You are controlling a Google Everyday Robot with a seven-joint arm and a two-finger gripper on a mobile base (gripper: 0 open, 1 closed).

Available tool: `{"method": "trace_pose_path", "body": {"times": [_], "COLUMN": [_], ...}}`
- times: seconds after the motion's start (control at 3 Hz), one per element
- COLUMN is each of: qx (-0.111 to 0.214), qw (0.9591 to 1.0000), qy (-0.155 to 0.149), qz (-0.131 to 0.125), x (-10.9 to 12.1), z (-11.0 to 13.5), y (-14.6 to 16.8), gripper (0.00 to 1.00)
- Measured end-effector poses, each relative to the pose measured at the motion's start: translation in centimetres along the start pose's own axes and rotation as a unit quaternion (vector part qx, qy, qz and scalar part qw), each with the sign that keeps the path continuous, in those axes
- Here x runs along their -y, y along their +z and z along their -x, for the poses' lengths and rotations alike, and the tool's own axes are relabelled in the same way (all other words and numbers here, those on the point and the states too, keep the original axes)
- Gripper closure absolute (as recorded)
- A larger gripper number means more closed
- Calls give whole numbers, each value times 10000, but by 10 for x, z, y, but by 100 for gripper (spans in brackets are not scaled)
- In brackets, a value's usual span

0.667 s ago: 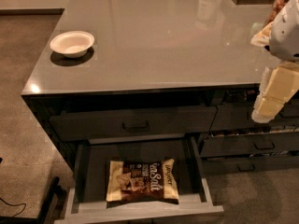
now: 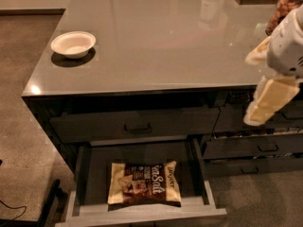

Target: Pick brown chip bag from middle drawer and place on counter

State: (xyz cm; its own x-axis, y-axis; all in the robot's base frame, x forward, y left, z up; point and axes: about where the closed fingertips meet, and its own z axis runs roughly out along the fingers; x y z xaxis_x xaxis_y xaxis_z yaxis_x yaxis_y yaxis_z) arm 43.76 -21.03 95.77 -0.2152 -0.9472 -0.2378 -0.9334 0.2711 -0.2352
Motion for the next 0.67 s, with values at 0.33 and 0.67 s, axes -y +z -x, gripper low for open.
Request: {"method": "trace_pose_path", "body": {"times": [0.33, 0.67], "qx": [302, 608], "qw": [9994, 9973], "qy": [-40, -57], "qz": [137, 398], "x": [-17, -37], "z": [8, 24], "y": [50, 125], "gripper": [42, 66]}}
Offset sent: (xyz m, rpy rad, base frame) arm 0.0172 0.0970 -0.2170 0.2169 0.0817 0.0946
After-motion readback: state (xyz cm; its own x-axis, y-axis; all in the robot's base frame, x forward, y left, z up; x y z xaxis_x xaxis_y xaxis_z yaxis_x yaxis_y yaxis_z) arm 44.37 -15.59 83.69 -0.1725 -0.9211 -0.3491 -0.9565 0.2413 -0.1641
